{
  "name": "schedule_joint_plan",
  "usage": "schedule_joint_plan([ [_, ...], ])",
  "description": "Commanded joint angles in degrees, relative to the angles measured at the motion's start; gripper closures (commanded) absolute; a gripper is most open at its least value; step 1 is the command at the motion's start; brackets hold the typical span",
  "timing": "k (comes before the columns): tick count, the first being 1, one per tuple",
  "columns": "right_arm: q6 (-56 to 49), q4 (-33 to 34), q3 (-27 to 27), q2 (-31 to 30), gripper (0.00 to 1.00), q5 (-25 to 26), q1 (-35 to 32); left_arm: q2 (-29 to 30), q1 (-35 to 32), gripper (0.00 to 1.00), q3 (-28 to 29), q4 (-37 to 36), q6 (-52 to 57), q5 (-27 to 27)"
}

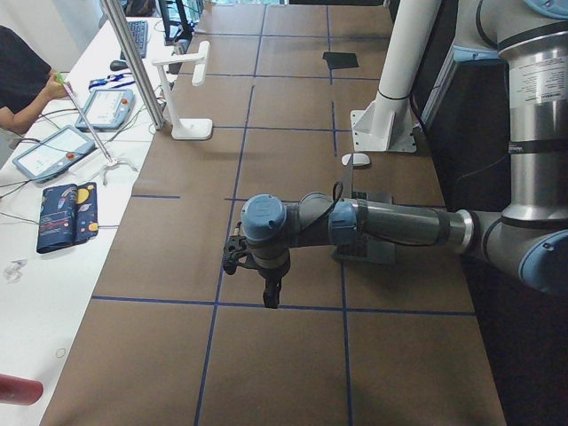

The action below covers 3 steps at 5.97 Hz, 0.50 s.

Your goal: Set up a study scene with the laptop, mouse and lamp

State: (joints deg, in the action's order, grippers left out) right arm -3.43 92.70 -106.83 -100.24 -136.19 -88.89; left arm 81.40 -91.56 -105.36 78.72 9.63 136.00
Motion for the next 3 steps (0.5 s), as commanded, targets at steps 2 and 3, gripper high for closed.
schedule_joint_plan([
  [2,0.00,0.02,-0.04,-0.13,0.00,0.57,0.04,-0.10,0.06,0.00,-1.52,0.03,-0.05,1.53],
  [3,0.00,-0.06,-0.04,-0.13,0.00,0.57,0.04,-0.18,0.06,0.00,-1.35,0.12,0.38,3.90],
])
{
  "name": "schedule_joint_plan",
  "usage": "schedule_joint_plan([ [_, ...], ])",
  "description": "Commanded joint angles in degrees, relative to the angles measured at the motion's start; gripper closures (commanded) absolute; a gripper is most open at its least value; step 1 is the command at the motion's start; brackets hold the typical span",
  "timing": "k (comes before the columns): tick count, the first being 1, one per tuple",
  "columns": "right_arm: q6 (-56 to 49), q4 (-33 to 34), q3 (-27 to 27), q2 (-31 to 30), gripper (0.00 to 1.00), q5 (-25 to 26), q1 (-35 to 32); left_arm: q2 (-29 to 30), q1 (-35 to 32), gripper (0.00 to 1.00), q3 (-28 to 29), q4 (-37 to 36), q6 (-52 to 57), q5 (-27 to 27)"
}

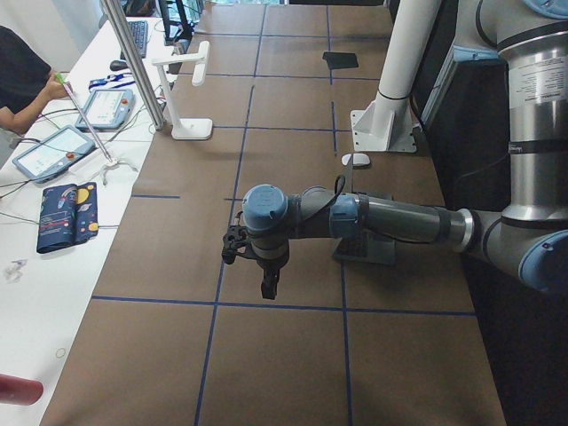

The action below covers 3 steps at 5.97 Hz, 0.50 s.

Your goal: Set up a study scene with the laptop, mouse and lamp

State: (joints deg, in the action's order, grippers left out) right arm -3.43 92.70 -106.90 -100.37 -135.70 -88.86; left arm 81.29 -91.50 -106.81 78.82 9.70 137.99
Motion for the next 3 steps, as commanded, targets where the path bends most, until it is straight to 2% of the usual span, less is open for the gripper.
schedule_joint_plan([
  [1,0.00,0.02,0.12,-0.09,0.00,-0.09,0.00,0.09,1.13,0.00,-0.85,0.19,-0.12,3.06],
  [2,0.09,-0.06,0.29,0.00,0.00,-0.09,0.00,-0.08,1.32,0.00,-2.77,-0.07,-0.12,4.20],
  [3,0.09,-0.06,0.21,0.00,0.00,-0.09,0.00,-0.78,3.76,0.00,-4.27,-0.59,-1.52,9.61],
])
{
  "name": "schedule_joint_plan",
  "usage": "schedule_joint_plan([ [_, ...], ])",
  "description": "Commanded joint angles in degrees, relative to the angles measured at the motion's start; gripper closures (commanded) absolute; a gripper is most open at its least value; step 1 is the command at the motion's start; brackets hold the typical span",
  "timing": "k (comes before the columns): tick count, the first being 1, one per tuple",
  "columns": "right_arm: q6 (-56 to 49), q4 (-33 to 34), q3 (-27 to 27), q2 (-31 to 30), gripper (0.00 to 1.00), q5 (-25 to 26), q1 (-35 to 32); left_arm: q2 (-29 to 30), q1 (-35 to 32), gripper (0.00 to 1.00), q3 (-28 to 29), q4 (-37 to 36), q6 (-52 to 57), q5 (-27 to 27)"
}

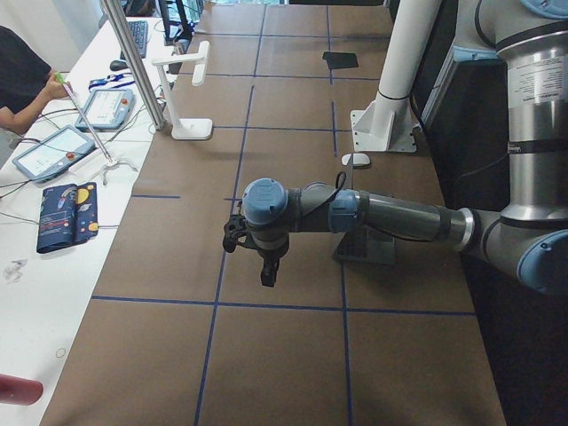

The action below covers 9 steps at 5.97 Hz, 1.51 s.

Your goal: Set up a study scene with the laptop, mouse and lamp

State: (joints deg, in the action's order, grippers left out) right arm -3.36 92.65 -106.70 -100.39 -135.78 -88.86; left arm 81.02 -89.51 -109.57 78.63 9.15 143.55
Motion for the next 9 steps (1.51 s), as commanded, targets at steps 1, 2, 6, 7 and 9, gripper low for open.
schedule_joint_plan([
  [1,-0.15,-0.10,0.78,0.11,0.00,0.16,0.00,-0.51,4.84,0.00,-3.96,0.20,-11.33,5.32],
  [2,-0.15,0.07,1.05,0.11,0.00,0.17,0.00,-2.33,9.57,0.00,-10.34,0.03,-22.14,5.33],
  [6,-0.07,-0.19,0.35,0.28,0.00,-0.36,0.00,-3.67,29.92,0.00,-26.90,3.95,-78.03,3.68],
  [7,-0.07,-0.10,0.00,0.20,0.00,-0.36,0.00,-7.50,32.27,0.00,-27.10,11.38,-78.58,2.19],
  [9,-0.07,-0.10,-1.40,-0.33,0.00,-0.36,0.00,-12.72,33.87,0.00,-27.19,26.23,-98.05,1.47],
])
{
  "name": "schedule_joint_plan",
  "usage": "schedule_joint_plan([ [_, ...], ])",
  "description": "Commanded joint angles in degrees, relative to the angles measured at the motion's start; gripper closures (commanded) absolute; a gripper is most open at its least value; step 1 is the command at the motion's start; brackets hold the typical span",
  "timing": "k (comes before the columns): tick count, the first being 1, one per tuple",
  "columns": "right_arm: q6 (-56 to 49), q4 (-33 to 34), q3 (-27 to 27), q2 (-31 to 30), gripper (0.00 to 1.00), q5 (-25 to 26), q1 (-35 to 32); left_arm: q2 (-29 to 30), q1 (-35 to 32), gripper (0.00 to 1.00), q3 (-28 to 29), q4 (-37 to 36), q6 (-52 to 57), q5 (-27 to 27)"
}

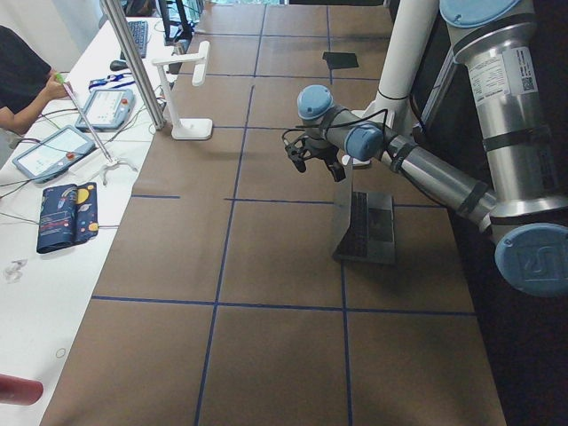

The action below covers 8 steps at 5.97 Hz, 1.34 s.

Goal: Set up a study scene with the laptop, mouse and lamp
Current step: 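Bring the grey laptop held in the left gripper onto the table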

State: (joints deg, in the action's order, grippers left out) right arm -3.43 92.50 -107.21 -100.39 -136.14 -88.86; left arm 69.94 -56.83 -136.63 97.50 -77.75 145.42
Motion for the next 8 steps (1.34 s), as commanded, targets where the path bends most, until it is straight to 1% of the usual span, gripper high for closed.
schedule_joint_plan([
  [1,0.00,-0.04,-1.15,-0.59,0.00,0.00,0.00,-1.73,3.20,0.00,-0.22,12.14,-21.63,-1.97],
  [2,0.00,0.05,-2.03,-0.59,0.00,0.00,0.00,-2.25,9.57,0.00,-0.92,13.23,-28.52,-8.34],
  [3,0.00,0.05,-2.82,-0.68,0.00,0.00,0.00,-3.13,12.85,0.00,-1.71,13.24,-29.72,-10.75],
  [5,0.00,0.05,-3.97,-1.30,0.00,0.00,0.00,-4.88,13.59,0.00,-3.90,13.33,-38.31,-11.91],
  [6,0.00,-0.04,-4.49,-1.21,0.00,0.00,0.00,-5.68,14.37,0.00,-4.00,13.24,-39.83,-12.96],
  [7,-0.09,-0.04,-4.84,-1.12,0.00,0.44,0.00,-7.34,17.77,0.00,-3.91,13.24,-43.15,-17.76],
  [8,-0.17,-0.04,-4.76,-1.12,0.00,0.70,0.00,-9.18,18.16,0.00,-4.00,13.24,-44.31,-18.16],
])
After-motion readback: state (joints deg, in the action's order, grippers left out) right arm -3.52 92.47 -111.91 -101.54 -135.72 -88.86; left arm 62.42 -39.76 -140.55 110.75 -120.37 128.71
